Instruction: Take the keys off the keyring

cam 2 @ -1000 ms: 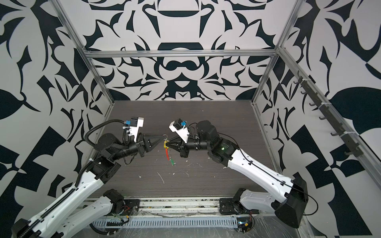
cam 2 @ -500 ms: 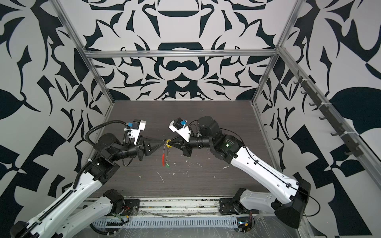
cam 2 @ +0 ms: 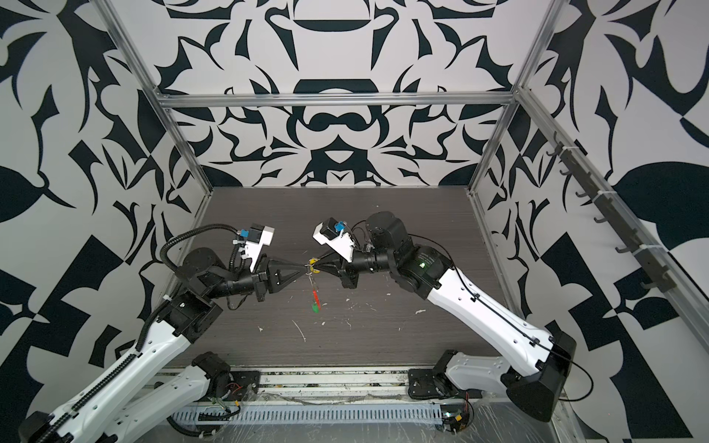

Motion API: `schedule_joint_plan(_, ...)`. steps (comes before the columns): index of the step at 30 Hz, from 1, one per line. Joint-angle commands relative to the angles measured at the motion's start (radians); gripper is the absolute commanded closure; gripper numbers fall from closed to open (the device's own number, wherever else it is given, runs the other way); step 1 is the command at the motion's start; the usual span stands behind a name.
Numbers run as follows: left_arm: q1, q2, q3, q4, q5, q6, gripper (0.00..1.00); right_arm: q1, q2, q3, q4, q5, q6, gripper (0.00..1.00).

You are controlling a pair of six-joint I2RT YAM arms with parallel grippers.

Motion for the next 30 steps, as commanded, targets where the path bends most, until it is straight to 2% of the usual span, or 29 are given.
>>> schedule_joint_plan(1, -0.002, -0.007, 0.026, 0.063, 0.059, -0.018, 1.00, -0.023, 0.001, 0.039, 0.016, -0.048, -0.004, 1.00)
schedule_joint_plan(8, -0.002, -0.001, 0.013, 0.147, 0.100, -0.070, 1.00, -0.038, 0.015, 0.038, 0.018, -0.117, 0.003, 1.00)
schedule_joint_plan(15, -0.002, -0.006, -0.009, 0.223, 0.054, -0.097, 1.00, -0.037, 0.018, 0.000, 0.043, -0.136, 0.035, 1.00)
schedule_joint_plan(23, -0.002, -0.013, -0.033, 0.252, -0.084, -0.098, 1.00, -0.013, -0.010, -0.060, 0.103, -0.117, 0.084, 1.00)
schedule_joint_plan(30, -0.002, -0.015, -0.080, 0.367, -0.228, -0.094, 1.00, 0.015, -0.042, -0.153, 0.214, -0.030, 0.160, 1.00)
